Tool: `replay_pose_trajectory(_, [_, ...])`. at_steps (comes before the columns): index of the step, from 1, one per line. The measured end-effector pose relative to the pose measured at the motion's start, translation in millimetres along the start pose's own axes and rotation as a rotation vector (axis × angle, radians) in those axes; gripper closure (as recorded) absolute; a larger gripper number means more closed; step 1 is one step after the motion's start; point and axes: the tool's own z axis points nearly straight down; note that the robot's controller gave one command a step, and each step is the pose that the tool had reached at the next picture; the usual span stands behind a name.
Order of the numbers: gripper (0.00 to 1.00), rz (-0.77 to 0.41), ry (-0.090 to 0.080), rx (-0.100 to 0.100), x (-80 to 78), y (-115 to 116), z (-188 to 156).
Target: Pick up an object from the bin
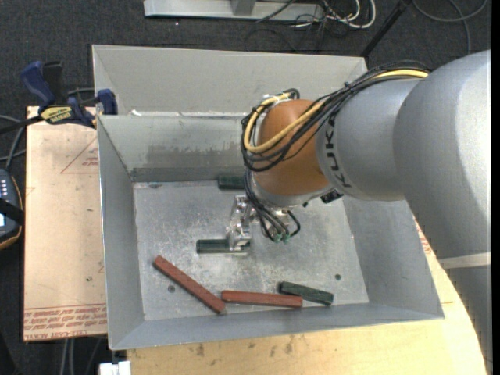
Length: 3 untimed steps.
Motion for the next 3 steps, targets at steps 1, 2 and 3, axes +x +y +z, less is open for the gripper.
replay_pose_trajectory(1, [1.0, -0.008, 0.024, 0.003, 5.2, -2.7, -40.9])
replay_pose_trajectory(2, [0.0, -0.039, 0.019, 0.0, -22.0, -9.1, 2.6])
replay_pose_trajectory(3, [0.0, -0.041, 0.023, 0.0, -24.3, -9.3, 2.1])
